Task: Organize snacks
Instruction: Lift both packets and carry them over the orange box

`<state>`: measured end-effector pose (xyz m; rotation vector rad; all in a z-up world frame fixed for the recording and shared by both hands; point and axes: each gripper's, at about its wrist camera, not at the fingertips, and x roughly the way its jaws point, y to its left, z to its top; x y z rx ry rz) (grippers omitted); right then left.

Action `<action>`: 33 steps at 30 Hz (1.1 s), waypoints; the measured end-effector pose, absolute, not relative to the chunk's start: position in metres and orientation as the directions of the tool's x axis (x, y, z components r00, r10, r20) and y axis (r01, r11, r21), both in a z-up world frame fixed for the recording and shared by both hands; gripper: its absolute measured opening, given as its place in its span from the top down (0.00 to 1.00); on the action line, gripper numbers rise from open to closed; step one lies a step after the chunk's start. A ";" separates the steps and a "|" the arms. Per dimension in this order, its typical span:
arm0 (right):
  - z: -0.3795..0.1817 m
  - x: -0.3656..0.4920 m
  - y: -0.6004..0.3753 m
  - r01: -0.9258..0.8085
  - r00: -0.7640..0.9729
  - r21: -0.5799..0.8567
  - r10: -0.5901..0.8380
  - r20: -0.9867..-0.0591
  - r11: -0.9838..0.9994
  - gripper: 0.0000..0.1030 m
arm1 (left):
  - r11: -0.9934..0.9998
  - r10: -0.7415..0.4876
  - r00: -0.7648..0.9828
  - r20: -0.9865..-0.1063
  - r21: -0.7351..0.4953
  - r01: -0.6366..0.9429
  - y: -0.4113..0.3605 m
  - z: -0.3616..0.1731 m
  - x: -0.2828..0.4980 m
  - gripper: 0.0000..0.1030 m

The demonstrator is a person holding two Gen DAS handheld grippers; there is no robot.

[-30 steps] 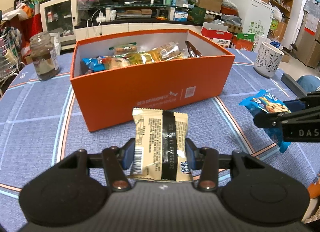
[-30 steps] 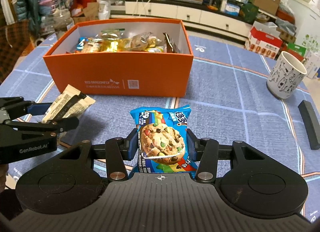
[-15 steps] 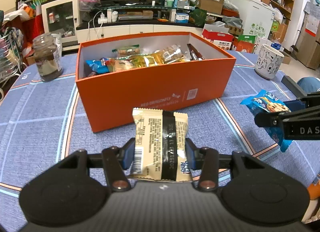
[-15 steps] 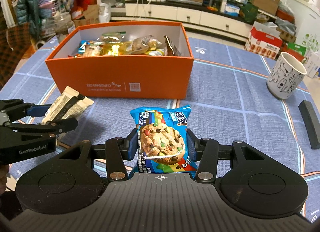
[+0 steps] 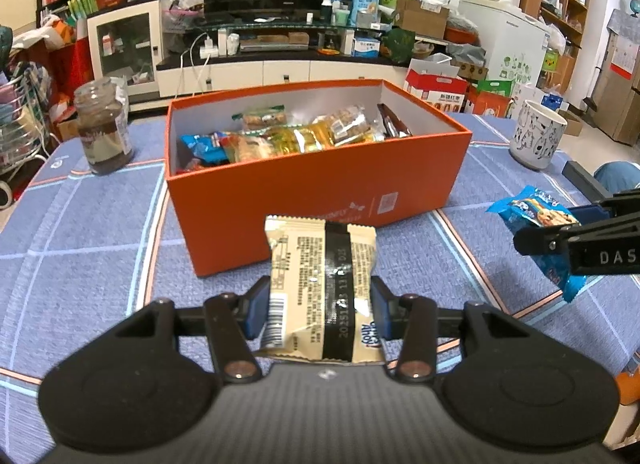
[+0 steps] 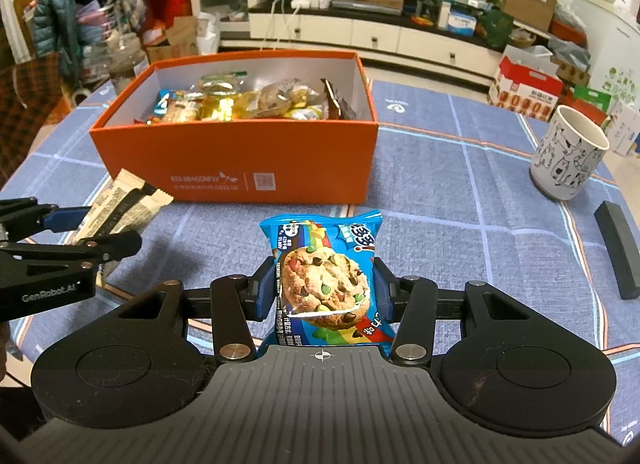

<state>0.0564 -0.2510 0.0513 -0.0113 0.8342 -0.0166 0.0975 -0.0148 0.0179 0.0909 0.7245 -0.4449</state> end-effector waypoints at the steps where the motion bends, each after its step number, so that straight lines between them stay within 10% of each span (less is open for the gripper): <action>1: 0.053 0.056 -0.252 0.012 0.674 -0.012 -0.017 -0.738 1.000 0.66 | 0.904 -0.360 0.662 -0.657 -0.070 0.422 -0.014 0.019 0.097 0.56; 30: 0.145 0.140 -0.241 -0.030 0.805 0.042 0.049 -0.591 0.999 0.66 | 0.945 -0.272 0.811 -0.519 0.017 0.328 -0.019 0.112 0.171 0.55; 33: 0.140 0.187 -0.232 -0.026 0.785 0.027 0.037 -0.618 0.999 0.62 | 0.964 -0.204 0.804 -0.558 0.031 0.266 -0.029 0.105 0.209 0.41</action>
